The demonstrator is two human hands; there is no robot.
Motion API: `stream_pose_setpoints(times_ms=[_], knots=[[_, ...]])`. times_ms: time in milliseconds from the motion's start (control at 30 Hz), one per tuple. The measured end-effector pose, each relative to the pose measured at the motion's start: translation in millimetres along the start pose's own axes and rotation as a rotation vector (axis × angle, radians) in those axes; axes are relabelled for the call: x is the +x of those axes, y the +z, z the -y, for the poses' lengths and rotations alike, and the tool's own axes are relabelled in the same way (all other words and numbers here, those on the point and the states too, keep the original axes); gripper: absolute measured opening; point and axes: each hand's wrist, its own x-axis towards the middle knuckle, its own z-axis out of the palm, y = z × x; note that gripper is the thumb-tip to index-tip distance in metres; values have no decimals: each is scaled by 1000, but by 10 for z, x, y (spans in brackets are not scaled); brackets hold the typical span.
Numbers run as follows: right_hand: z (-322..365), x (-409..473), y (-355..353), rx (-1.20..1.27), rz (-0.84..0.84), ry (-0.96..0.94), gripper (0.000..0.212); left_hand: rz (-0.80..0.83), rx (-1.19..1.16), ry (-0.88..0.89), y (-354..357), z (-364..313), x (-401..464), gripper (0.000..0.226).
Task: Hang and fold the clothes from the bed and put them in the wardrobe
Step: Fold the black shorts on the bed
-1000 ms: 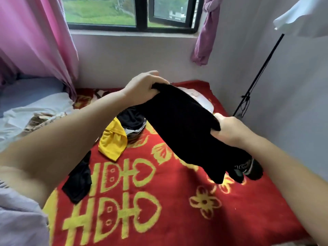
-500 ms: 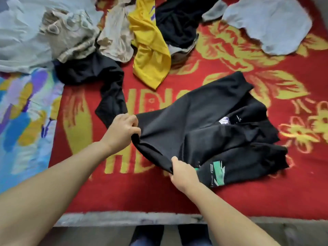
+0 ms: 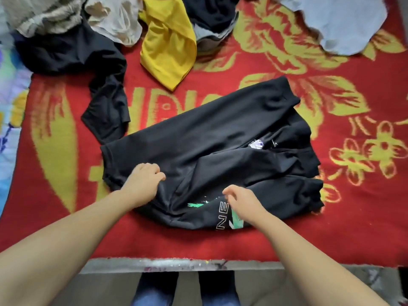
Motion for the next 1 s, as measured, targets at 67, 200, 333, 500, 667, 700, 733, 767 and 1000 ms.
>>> stream_pose_setpoints(times_ms=[67,200,333,500,667,700,733,767,1000], knots=[[-353,53,-433,22,-142,114,27,-15,-93,80,-37,-510,163,28],[-987,229,-1054,-95,-291,232,38,86,-242,112,145,-1482,370,30],[-1399,527,-1422,-317,-313,158,58,198,-275,40,412,-2014,467,48],[-1691,842,-1594,-185,-323,364,77,229,-164,127,647,-2304,273,27],[-1857,508,-1242,-106,-497,355,66,186,-222,44,681,-2299,-27,23],[-1882,431,-1176,-75,-471,364,66,181,-247,61,664,-2273,-57,22],[-1916,378,-1118,-37,-438,384,66,186,-271,95,666,-2244,-67,22],[-1939,344,-1082,10,-411,407,68,208,-293,128,665,-2213,-67,22],[-2019,88,-1058,145,-359,281,38,272,-679,-160,499,-2202,121,21]])
